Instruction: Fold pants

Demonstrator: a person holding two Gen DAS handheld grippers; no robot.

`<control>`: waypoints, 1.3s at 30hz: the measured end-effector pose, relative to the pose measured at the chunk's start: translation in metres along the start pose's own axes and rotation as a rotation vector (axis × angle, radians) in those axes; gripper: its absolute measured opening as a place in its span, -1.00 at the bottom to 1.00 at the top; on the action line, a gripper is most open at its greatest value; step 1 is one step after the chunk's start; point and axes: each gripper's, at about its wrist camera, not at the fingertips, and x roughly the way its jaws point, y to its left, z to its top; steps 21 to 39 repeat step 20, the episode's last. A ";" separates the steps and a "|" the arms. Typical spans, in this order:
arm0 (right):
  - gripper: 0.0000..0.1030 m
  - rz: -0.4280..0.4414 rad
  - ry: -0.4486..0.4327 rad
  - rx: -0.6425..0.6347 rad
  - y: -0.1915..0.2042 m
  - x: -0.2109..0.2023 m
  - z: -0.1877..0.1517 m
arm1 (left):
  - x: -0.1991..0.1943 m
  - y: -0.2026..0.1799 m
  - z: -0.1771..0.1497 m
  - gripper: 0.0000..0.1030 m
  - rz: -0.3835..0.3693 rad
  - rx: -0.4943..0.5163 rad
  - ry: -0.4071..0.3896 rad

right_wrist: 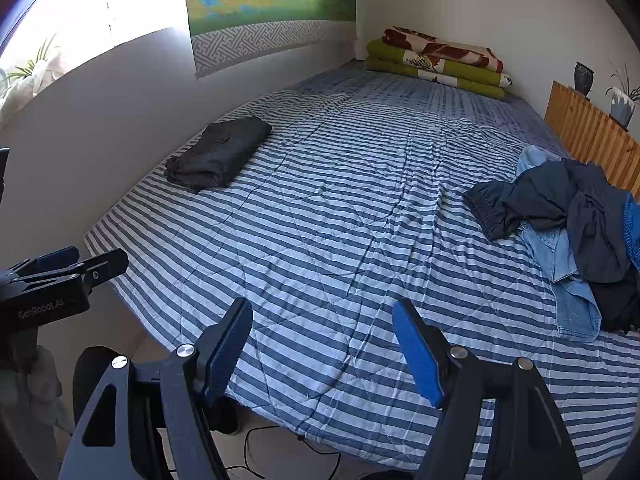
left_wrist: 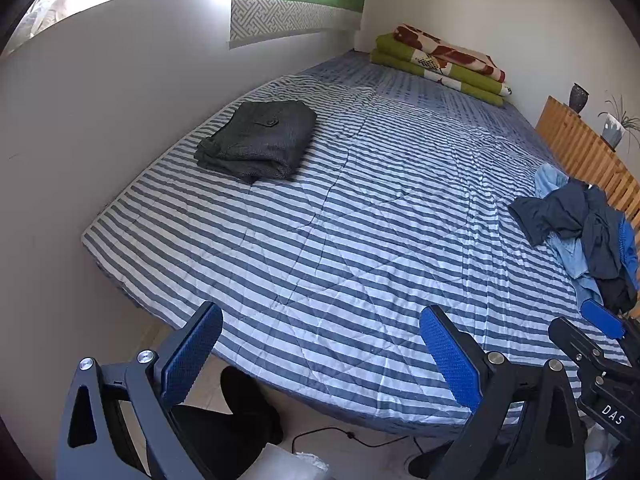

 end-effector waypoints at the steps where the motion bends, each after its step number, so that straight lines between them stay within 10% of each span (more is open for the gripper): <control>1: 0.34 -0.003 -0.001 0.000 0.001 0.001 0.000 | 0.001 0.000 0.001 0.95 -0.001 0.000 0.000; 39: 0.34 -0.018 0.008 0.030 -0.011 0.004 -0.009 | 0.006 -0.022 0.001 0.97 -0.034 0.053 0.000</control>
